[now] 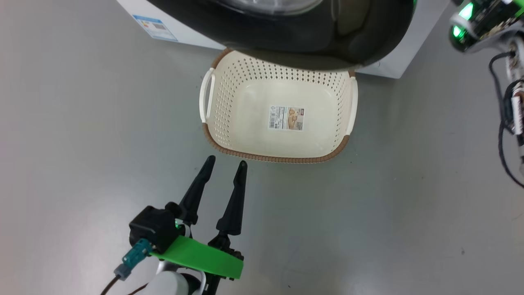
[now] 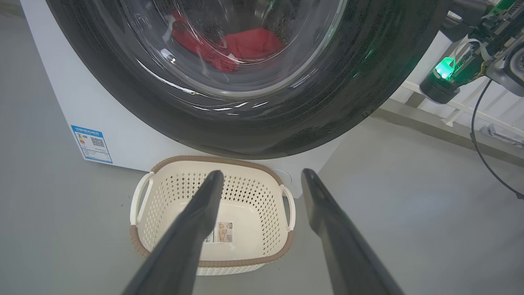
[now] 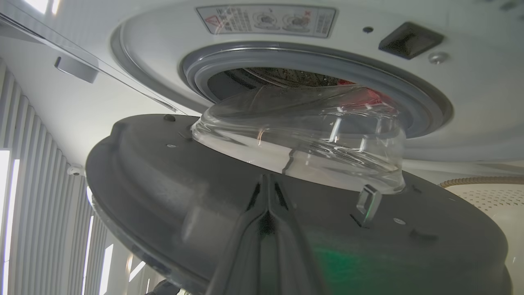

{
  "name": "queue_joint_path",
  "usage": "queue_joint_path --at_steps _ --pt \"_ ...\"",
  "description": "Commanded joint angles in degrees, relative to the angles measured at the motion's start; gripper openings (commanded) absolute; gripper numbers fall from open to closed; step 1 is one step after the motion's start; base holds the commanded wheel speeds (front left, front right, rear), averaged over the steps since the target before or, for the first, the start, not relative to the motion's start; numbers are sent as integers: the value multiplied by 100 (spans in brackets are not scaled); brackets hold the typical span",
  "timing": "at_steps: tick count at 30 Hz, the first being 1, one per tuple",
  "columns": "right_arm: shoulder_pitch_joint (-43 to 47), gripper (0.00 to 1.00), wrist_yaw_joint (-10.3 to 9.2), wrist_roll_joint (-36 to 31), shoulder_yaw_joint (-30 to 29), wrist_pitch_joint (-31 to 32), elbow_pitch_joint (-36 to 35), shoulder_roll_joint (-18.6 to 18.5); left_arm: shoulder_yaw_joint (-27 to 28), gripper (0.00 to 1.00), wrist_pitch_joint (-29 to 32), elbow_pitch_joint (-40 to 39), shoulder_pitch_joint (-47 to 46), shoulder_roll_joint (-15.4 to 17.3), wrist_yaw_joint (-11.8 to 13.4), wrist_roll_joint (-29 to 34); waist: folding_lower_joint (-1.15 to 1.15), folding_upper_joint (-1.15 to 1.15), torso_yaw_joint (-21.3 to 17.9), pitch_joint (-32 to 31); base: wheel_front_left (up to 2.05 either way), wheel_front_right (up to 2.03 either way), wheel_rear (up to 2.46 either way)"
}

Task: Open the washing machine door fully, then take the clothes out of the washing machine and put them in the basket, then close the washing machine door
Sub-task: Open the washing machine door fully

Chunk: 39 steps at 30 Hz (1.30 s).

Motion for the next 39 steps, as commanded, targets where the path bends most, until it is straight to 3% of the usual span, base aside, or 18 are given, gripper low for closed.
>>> queue_joint_path --at_steps 1,25,37,39 --pt "179 0 3 -58 119 97 -236 210 217 100 -70 -86 128 84 -9 45 0 0 -31 -117 0 0 0" --pt "1463 0 3 -192 411 672 -749 776 419 100 -70 -19 549 84 -64 218 0 0 -67 -864 0 0 0" --pt "1693 0 3 -333 425 653 -948 858 464 100 -70 -46 600 84 -66 234 0 0 -35 -919 0 0 0" --pt "1712 8 3 -409 431 612 -978 846 475 100 -70 -45 607 84 -69 237 0 0 -38 -924 0 0 0"
